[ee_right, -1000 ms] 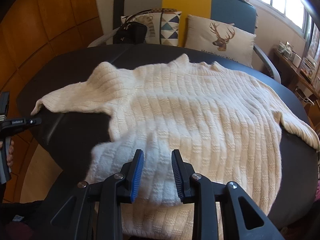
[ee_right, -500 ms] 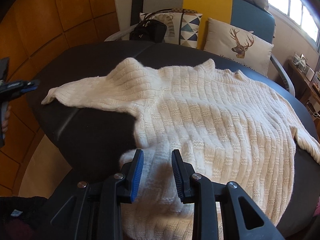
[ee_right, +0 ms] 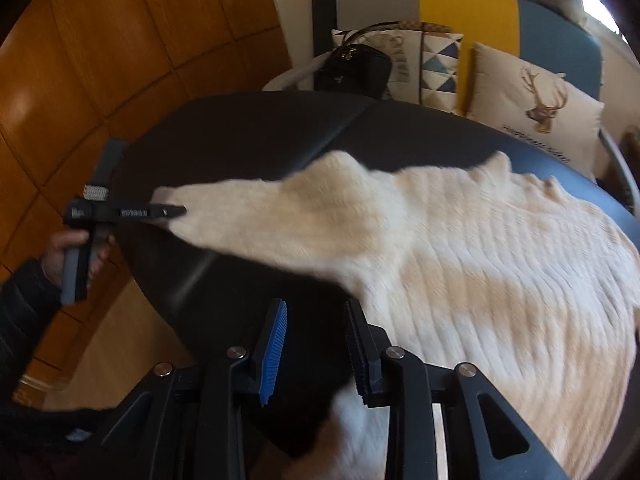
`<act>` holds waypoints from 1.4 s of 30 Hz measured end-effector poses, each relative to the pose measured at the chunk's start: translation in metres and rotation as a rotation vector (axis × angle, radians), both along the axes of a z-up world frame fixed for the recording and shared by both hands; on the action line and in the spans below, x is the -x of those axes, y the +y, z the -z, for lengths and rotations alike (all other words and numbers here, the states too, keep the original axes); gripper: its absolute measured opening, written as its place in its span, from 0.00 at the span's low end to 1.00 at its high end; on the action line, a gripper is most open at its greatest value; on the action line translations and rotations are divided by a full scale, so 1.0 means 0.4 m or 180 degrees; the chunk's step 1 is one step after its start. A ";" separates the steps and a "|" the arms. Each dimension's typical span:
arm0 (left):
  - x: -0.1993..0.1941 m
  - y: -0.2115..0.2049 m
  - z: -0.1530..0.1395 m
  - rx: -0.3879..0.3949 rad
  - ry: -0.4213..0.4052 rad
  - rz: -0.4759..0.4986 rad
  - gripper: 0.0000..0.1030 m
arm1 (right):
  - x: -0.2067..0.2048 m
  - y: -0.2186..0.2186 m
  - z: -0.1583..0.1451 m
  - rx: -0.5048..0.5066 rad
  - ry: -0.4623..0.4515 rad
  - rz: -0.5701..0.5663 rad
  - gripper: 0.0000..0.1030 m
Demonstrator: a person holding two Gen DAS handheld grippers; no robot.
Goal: Fold clothes
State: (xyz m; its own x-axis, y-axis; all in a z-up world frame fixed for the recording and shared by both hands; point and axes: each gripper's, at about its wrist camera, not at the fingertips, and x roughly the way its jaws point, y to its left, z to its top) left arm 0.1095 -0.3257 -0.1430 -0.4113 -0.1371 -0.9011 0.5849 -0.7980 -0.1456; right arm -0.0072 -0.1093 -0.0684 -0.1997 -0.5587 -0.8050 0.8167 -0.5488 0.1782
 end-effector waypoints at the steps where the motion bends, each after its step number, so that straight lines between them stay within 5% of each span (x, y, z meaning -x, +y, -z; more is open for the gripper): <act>1: 0.010 0.006 -0.001 0.0047 -0.0037 0.0011 0.36 | 0.022 -0.023 0.007 -0.0033 0.0030 0.0017 0.31; 6: 0.046 0.049 -0.005 0.0471 -0.0183 0.0099 0.34 | 0.133 -0.100 0.070 -0.0165 -0.0117 0.0150 0.31; 10: 0.050 0.060 -0.009 0.0594 -0.0105 -0.0014 0.08 | 0.178 -0.146 0.109 -0.0401 0.0002 0.0255 0.30; 11: 0.049 0.060 -0.010 0.0610 -0.0069 -0.0055 0.07 | 0.187 -0.151 0.120 -0.0437 -0.0011 0.0299 0.21; 14: 0.041 0.057 -0.007 0.0636 0.0045 -0.0183 0.05 | 0.212 -0.160 0.160 -0.0507 -0.0159 0.0351 0.10; 22: -0.014 0.051 -0.018 0.0719 0.0350 -0.0517 0.02 | 0.220 -0.153 0.151 -0.0340 -0.0152 0.0361 0.08; 37: 0.030 -0.052 -0.007 0.0799 0.0217 -0.0804 0.03 | 0.246 -0.228 0.175 -0.0394 -0.0084 0.0427 0.08; 42: 0.068 -0.094 -0.022 0.1003 0.0133 -0.0842 0.03 | 0.283 -0.271 0.173 -0.0358 -0.0080 0.0436 0.08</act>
State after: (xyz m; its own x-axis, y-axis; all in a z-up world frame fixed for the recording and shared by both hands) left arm 0.0822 -0.3632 -0.1343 -0.3603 -0.5094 -0.7815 0.7745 -0.6303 0.0538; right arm -0.1204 -0.2176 -0.1377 -0.2469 -0.4337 -0.8666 0.7290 -0.6723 0.1288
